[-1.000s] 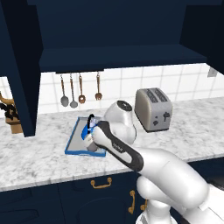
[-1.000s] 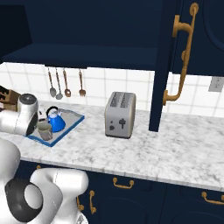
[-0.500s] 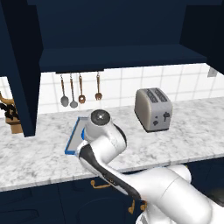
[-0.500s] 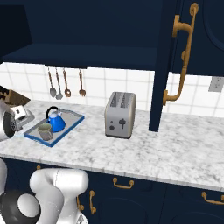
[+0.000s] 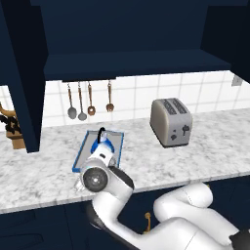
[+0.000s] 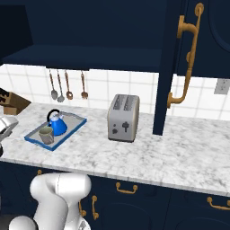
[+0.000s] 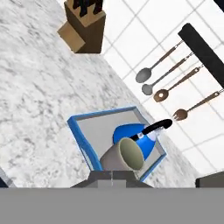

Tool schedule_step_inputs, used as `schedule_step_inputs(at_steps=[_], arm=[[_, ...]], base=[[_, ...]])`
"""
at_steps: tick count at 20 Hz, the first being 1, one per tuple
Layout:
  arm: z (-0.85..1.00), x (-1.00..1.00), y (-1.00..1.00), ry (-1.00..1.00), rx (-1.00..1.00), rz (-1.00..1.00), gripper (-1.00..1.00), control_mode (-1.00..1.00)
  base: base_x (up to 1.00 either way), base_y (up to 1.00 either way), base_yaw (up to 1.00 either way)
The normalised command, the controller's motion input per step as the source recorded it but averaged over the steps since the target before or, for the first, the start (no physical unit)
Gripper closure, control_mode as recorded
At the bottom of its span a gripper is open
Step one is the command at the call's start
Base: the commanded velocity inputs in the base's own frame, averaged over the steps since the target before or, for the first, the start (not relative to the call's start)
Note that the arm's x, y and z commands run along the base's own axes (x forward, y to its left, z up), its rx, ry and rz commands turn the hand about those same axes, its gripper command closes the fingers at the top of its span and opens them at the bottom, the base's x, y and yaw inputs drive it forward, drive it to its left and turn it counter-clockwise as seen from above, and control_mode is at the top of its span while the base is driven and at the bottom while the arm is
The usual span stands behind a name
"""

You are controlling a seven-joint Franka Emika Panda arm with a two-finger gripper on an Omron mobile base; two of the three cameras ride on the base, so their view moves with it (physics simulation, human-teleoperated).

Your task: Pick the kettle from the counter and place it on the tray. Then pick the mug from the cabinet and place it on the tray. Then close the cabinet doors.

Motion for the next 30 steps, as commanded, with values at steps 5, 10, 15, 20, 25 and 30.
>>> schedule_step_inputs(at_steps=[5, 10, 15, 20, 25, 30], arm=[[-0.01, 0.00, 0.57, -0.21, -0.19, -0.03, 1.00, -1.00], [0.06, 0.00, 0.33, -0.06, -0.12, -0.04, 1.00, -1.00], [0.19, 0.00, 0.65, -0.26, -0.17, -0.10, 1.00, -1.00], [0.52, -0.01, 0.47, -0.28, -0.10, -0.10, 1.00, -1.00], [0.81, -0.05, 0.46, -0.33, -0.11, -0.10, 1.00, -1.00], [0.23, 0.00, 0.50, -0.40, -0.16, -0.10, 1.00, -1.00]], base=[[0.00, 0.00, 0.00], [0.00, 0.00, 0.00], [0.00, 0.00, 0.00], [0.00, 0.00, 0.00], [0.00, 0.00, 0.00], [0.00, 0.00, 0.00]])
